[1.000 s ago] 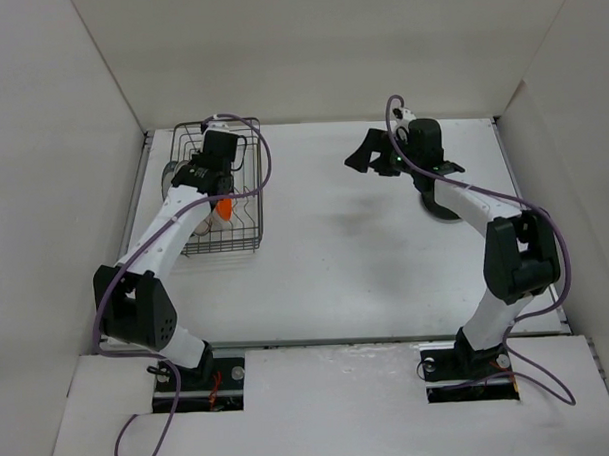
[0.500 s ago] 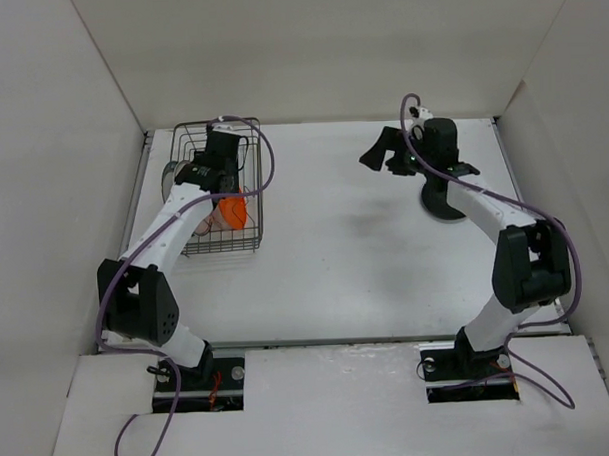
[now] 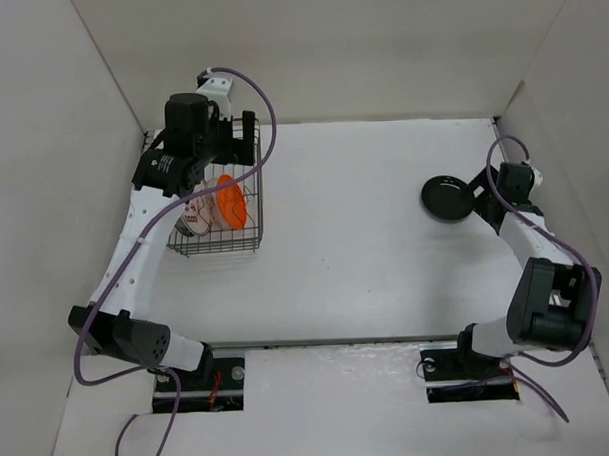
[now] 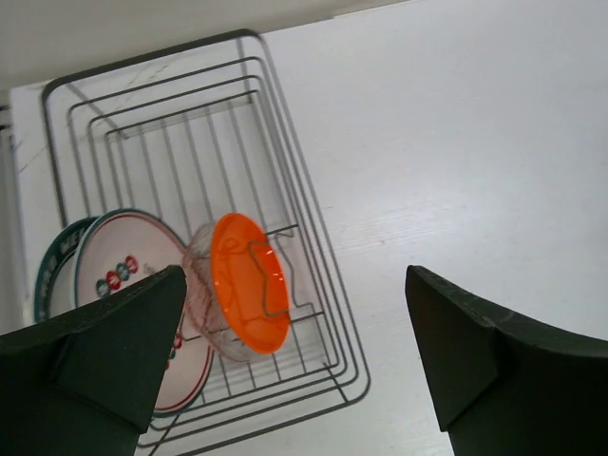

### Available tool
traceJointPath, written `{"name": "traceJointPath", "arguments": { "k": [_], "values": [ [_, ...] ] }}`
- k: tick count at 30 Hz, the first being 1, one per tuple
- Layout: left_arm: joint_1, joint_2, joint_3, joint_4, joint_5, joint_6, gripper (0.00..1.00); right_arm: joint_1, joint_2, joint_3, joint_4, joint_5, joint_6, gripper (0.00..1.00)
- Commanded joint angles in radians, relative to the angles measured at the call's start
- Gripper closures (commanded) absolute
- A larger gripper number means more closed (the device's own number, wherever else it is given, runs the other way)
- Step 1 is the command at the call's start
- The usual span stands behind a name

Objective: Load the plates into the dish rack

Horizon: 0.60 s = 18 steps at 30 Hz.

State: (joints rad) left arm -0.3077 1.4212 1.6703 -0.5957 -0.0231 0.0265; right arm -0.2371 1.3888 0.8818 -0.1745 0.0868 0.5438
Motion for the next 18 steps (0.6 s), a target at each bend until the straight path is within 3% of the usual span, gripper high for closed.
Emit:
{"name": "traceJointPath", "arguments": {
  "k": [1, 7, 18],
  "values": [
    [-0.013, 0.005, 0.019, -0.026, 0.199, 0.033, 0.0, -0.059, 0.033, -0.036, 0.004, 0.01, 0.051, 0.04],
    [-0.013, 0.005, 0.028, -0.026, 0.291, 0.044, 0.0, -0.12, 0.168, 0.011, 0.038, -0.107, 0.028, 0.13],
    [-0.013, 0.005, 0.028, -0.026, 0.292, 0.053, 0.0, -0.12, 0.378, 0.178, 0.029, -0.226, 0.018, 0.37]
  ]
}}
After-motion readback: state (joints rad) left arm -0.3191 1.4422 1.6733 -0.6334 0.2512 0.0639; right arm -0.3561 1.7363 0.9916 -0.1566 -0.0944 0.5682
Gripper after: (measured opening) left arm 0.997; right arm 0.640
